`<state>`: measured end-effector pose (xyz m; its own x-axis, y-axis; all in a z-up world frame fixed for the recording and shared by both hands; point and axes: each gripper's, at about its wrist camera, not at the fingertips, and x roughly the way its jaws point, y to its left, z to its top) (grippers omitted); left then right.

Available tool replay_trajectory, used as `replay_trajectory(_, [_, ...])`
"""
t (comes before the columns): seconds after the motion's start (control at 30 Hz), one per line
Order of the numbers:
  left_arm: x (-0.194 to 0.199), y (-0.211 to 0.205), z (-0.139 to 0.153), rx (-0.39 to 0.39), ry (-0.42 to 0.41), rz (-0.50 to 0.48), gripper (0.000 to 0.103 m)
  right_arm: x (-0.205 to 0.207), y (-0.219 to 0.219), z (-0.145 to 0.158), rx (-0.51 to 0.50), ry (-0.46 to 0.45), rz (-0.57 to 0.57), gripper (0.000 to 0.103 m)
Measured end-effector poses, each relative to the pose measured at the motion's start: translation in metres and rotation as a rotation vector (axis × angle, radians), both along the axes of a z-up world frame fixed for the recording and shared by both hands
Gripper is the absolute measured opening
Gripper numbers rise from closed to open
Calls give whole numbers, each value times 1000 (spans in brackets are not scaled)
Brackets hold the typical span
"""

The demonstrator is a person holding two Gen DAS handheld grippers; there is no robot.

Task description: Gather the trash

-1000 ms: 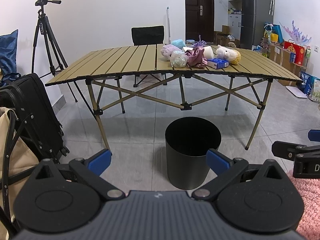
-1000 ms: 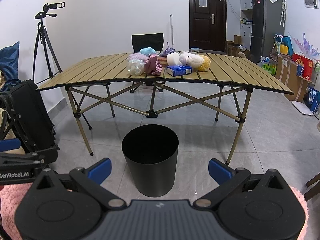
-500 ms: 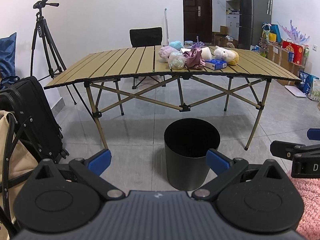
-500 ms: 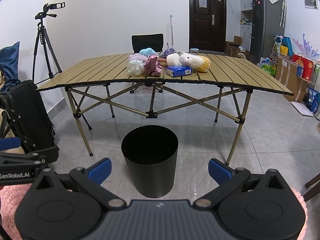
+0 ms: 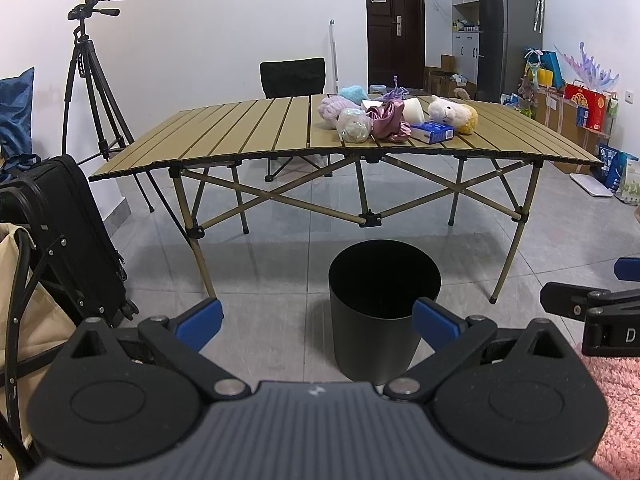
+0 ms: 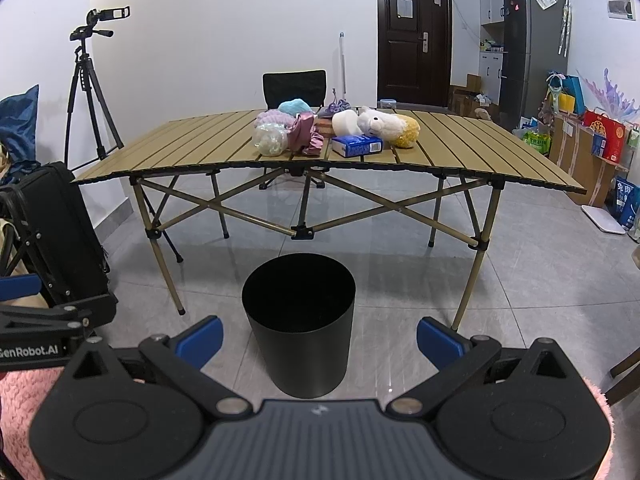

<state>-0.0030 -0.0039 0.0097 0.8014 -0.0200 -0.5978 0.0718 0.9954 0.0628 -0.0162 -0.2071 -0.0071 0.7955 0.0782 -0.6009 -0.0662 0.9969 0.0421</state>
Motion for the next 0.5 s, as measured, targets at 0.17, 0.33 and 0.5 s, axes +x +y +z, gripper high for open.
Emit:
replay_trajectory(0.17, [1, 0, 2, 0, -2, -1, 103, 0, 1, 0, 0, -1, -1, 103])
replay_trajectory(0.33, [1, -1, 2, 0, -2, -1, 103, 0, 1, 0, -1, -1, -1, 103])
replay_trajectory(0.5, [0, -1, 3, 0, -4, -1, 103, 0, 1, 0, -2, -4, 0, 103])
